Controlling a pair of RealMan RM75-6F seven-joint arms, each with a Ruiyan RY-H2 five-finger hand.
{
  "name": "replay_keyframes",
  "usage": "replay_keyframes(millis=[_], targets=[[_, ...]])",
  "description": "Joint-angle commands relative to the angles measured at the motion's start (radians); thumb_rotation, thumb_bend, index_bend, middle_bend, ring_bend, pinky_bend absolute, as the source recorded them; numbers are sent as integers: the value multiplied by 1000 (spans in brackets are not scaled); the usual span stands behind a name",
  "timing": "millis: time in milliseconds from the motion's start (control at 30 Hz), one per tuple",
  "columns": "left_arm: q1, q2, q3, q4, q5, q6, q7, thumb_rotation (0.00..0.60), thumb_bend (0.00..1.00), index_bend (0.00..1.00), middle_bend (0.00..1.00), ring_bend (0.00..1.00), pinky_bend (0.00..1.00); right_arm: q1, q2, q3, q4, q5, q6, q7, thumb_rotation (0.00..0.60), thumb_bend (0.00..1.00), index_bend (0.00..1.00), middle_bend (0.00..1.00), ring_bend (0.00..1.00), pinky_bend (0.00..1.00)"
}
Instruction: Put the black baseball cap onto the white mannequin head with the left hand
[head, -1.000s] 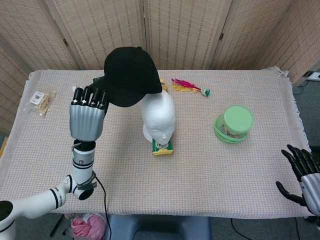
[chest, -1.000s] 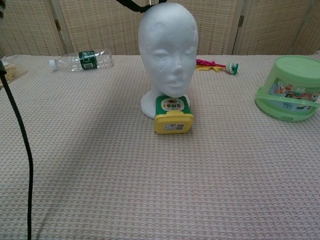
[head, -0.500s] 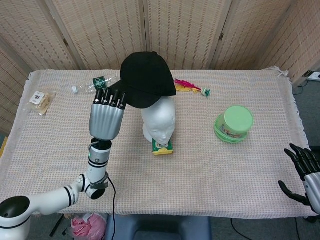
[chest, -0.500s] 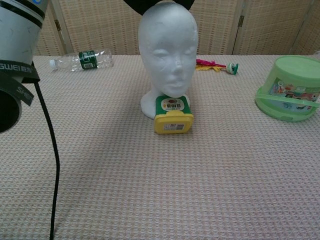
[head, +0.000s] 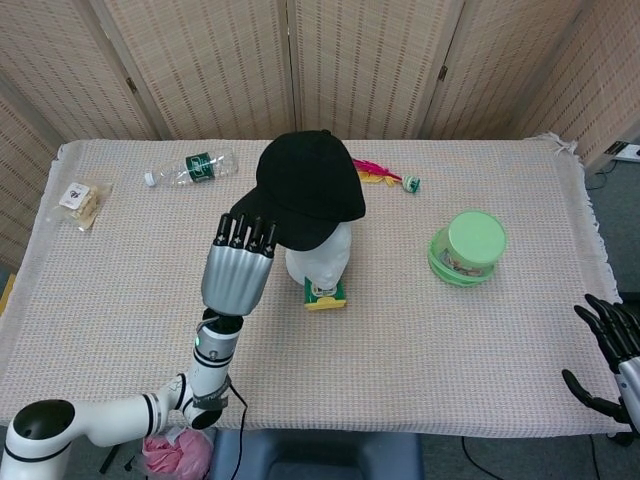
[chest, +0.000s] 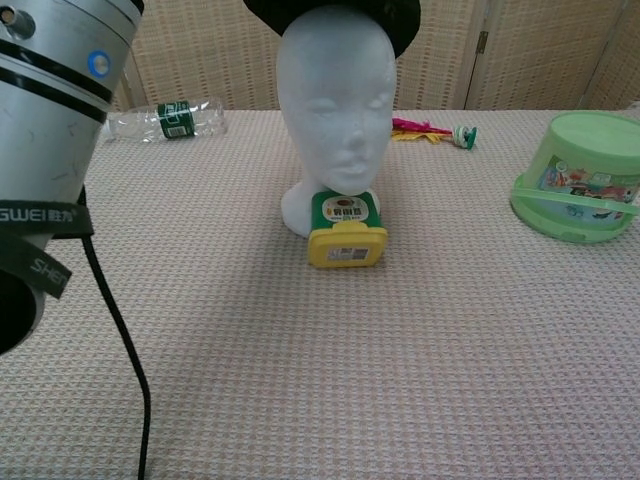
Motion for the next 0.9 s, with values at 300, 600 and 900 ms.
replay_keyframes(millis=[300,600,900], targets=[[39,-91,64,6,38,18,59,600,375,653,746,581,627,-21,5,-9,22,-22,47,34,600,264,0,0,0,0],[82,-134,84,-16,49,32,85,600,375,656,759,585,630,-23,4,-13,24,-34,55,36,600,266,0,0,0,0],[123,-174,112,-7,58,32,53,600,374,616,758,584,633,-27,2,-13,25,-37,65,34,600,274,0,0,0,0]])
